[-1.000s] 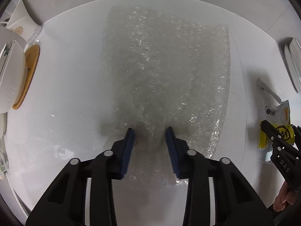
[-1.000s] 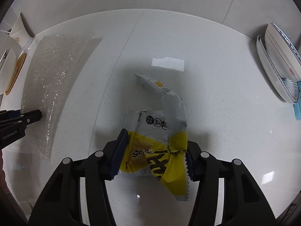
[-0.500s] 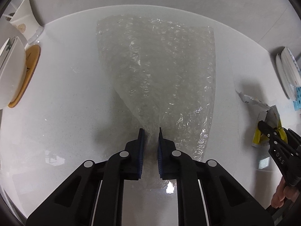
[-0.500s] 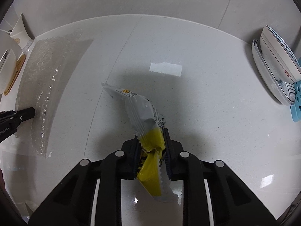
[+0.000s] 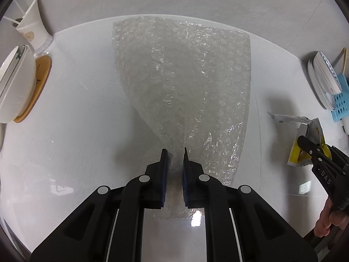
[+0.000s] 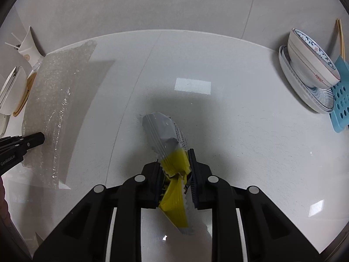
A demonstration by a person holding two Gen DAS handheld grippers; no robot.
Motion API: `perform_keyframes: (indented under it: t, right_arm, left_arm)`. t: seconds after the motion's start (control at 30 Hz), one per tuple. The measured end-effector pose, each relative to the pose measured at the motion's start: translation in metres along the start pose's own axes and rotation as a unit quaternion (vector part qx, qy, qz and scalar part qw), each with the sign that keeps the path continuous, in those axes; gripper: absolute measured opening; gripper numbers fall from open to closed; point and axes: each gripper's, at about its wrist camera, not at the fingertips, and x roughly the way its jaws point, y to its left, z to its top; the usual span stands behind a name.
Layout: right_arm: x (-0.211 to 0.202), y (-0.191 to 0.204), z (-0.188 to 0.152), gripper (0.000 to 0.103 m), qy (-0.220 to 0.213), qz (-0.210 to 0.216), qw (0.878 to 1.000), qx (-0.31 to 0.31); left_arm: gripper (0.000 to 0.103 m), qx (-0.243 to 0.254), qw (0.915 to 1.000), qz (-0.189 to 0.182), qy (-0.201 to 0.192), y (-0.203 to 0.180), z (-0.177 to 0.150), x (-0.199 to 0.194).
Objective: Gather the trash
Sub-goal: 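Lift and carry the bubble wrap and yellow wrapper down over the bin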
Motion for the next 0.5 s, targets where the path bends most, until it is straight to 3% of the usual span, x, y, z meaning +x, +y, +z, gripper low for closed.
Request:
perform_keyframes:
  t: [0.5]
  right_arm:
    - [-0.029,-0.004,-0.007,0.019,-0.026,0.013,1.0,0.005]
  left_arm:
    - [0.011,0.001,0.9998,-0.006,-0.016,-0.002,-0.02,-0.029]
